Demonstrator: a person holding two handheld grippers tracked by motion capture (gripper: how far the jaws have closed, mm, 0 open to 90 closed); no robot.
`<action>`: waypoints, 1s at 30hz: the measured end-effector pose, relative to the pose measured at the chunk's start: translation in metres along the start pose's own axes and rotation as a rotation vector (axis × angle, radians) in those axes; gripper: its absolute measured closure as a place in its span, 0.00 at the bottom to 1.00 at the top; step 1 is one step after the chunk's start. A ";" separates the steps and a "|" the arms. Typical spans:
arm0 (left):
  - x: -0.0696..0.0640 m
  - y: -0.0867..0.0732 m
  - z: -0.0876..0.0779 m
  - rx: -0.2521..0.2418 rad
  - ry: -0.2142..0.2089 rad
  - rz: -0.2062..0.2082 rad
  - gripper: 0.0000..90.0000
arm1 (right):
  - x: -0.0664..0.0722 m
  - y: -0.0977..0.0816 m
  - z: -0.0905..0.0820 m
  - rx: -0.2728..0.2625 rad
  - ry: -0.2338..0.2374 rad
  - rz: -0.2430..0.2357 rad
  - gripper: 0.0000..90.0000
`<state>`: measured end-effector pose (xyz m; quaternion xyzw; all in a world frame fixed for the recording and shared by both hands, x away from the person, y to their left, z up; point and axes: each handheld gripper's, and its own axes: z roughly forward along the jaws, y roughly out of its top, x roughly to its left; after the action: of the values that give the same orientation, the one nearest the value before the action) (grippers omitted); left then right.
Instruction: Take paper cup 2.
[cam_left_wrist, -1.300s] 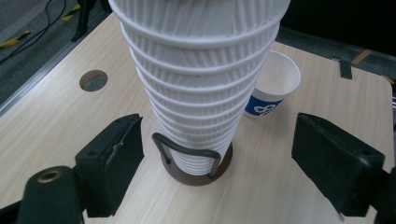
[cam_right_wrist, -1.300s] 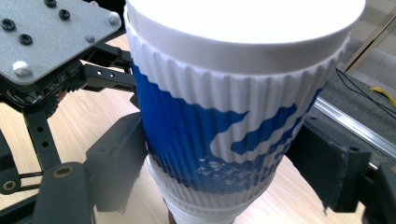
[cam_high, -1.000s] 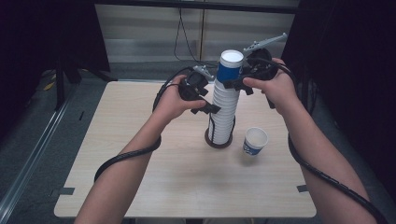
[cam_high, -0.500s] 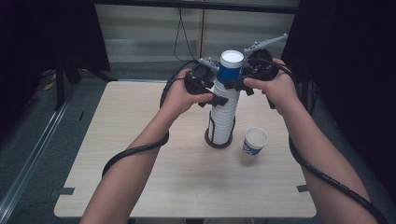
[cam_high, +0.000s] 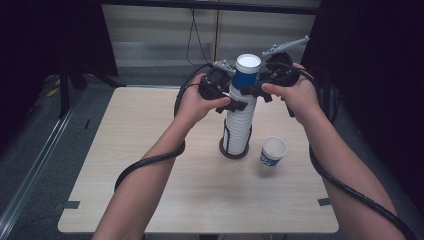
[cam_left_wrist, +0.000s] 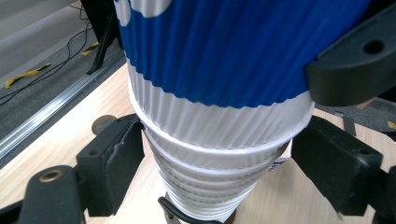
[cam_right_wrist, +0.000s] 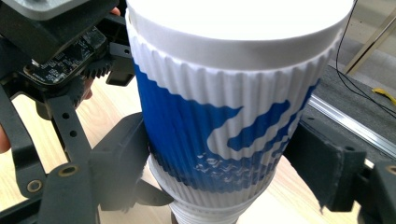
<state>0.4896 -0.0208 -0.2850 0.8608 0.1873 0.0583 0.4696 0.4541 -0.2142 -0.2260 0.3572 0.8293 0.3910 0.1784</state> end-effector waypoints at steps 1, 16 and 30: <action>0.000 0.000 0.000 0.001 -0.002 -0.002 0.19 | 0.000 0.000 0.000 0.000 0.001 0.005 0.25; 0.001 -0.001 -0.001 0.023 -0.010 -0.017 0.20 | 0.001 0.000 -0.002 -0.017 0.003 0.001 0.26; 0.006 -0.010 0.002 -0.037 -0.018 -0.020 0.16 | -0.002 -0.006 -0.003 -0.065 -0.009 -0.007 0.26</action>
<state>0.4926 -0.0153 -0.2944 0.8505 0.1905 0.0490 0.4878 0.4511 -0.2201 -0.2292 0.3499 0.8167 0.4156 0.1949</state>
